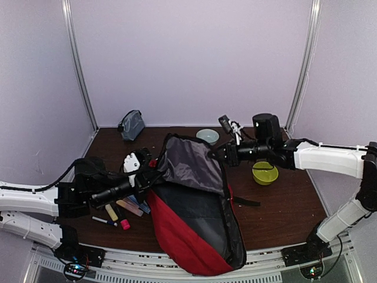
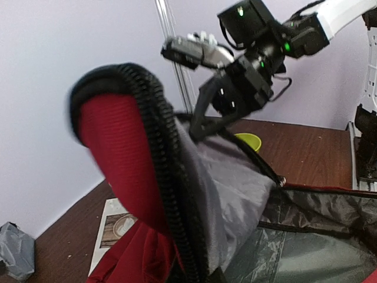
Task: Pack the student bag
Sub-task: Pass from the left arm to the right
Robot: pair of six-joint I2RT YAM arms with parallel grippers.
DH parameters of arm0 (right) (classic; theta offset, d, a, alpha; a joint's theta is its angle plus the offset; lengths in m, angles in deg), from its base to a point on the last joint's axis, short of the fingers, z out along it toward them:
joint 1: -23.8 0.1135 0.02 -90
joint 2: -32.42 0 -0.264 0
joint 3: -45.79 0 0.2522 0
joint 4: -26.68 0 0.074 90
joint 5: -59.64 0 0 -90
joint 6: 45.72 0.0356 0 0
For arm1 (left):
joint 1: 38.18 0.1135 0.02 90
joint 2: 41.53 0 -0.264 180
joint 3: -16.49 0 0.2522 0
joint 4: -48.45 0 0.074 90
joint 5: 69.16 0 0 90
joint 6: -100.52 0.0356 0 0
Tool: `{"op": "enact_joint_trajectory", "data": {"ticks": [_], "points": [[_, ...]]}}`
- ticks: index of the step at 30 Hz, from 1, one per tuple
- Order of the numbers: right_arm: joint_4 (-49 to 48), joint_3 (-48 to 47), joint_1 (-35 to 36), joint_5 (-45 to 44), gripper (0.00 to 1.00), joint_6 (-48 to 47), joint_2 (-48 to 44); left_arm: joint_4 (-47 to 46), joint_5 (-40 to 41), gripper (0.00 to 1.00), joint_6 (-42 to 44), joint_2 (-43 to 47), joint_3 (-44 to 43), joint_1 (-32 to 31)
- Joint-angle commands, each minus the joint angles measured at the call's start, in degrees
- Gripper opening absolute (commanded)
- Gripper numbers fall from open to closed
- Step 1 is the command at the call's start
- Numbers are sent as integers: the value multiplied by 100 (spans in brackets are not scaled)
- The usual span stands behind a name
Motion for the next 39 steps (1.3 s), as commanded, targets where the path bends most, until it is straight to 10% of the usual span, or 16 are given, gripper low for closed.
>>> {"op": "enact_joint_trajectory", "data": {"ticks": [1, 10, 22, 32, 39], "points": [[423, -1698, -138, -323, 0, -245, -478, 378, 302, 0, 641, 278, -867, 24], [492, -3571, -201, -971, 0, -1192, -283, 922, 963, 0, 2883, -244, -2773, 32], [-966, -679, -550, -1171, 0, -634, -198, 109, 176, 0, 1358, -1713, -1728, 107], [-906, 49, -561, -1366, 0, -544, -325, 444, -988, 68, -46, -1322, -1297, 98], [-1207, 538, -587, -1579, 0, -383, -704, 1283, -1664, 76, -913, -75, -1294, 284]]}}
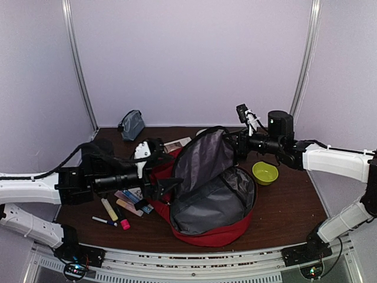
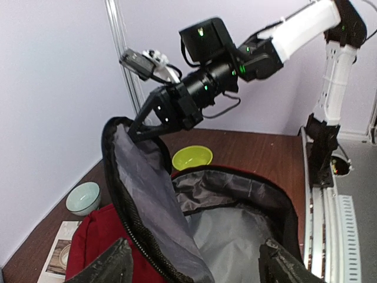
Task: Pack the student bag
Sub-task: Place the largest pocket of the student bag.
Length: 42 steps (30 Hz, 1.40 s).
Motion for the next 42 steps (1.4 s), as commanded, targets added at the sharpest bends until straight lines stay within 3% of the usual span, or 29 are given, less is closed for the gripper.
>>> {"op": "enact_joint_trajectory", "data": {"ticks": [1, 5, 9, 11, 15, 19, 22, 29, 42], "points": [[-425, 239, -39, -311, 0, 165, -398, 520, -409, 76, -1166, 762, -117, 409], [-407, 380, -48, -295, 0, 254, -635, 1578, -246, 71, -2779, 1047, -168, 1840], [-279, 446, -53, -332, 0, 289, -948, 3184, 224, 67, -3590, 885, -159, 3080], [-223, 475, -57, -280, 0, 286, -1068, 3398, -262, 67, -3764, 675, 29, 3616], [-175, 514, -52, -144, 0, 311, -1155, 2934, -1394, 67, -3853, 12, 628, 4361], [-199, 544, -52, -46, 0, 344, -1159, 3002, -2063, 74, -3380, -1224, 295, 4461], [-250, 589, -52, 24, 0, 380, -1201, 3523, -2439, 71, -2907, -1977, -297, 4554], [-441, 659, -53, 375, 0, 612, -1253, 4349, -2097, 69, -2558, -2426, -933, 4582], [181, 748, -91, -43, 0, 585, -1583, 4646, -1657, 70, -2533, -2430, -1092, 4812]]}}
